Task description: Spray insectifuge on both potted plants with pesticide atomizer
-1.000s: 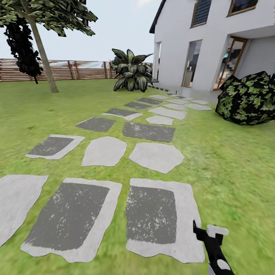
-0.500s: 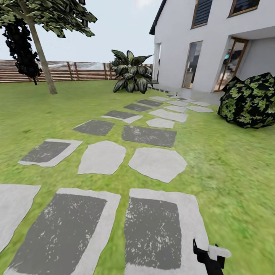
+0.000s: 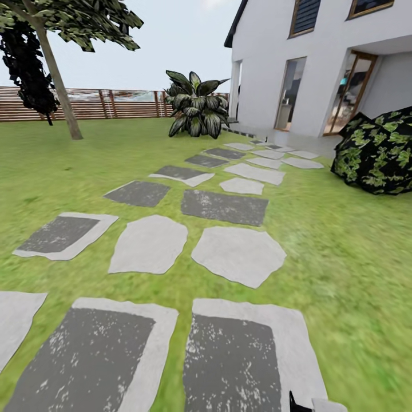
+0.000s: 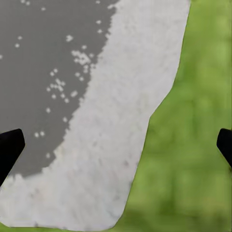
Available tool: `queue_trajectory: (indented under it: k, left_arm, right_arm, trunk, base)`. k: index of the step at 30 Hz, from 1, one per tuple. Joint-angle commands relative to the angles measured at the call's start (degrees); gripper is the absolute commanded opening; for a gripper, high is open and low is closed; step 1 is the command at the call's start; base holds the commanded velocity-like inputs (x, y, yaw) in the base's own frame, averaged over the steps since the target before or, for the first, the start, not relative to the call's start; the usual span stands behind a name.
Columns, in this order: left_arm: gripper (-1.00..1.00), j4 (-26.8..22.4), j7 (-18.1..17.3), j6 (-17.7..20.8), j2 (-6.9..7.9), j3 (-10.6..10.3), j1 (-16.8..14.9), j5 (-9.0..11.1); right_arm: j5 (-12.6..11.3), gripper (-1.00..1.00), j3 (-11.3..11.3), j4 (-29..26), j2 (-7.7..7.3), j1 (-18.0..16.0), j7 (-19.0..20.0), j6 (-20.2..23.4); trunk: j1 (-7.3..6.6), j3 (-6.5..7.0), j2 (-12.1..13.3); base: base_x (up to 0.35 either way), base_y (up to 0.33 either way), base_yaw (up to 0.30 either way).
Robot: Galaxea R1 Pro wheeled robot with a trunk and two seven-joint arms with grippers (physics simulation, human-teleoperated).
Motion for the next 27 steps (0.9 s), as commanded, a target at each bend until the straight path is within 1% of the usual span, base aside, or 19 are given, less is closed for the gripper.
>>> queue_trajectory:
  k: [1,27]
  left_arm:
    - [1.0,0.05,-0.07,-0.18,-0.01,0.16,-0.03,-0.04]
    - [1.0,0.05,-0.08,-0.18,-0.04,0.14,-0.03,-0.19]
  right_arm:
    - [0.09,1.0,-0.06,0.14,0.0,-0.03,-0.11,-0.16]
    - [0.11,1.0,-0.06,0.3,0.0,0.06,-0.17,-0.06]
  trunk:
    - [0.02,-0.05,-0.02]
    - [0.02,-0.05,-0.02]
  base:
    - [0.337,0.0,0.0]
    - [0.337,0.0,0.0]
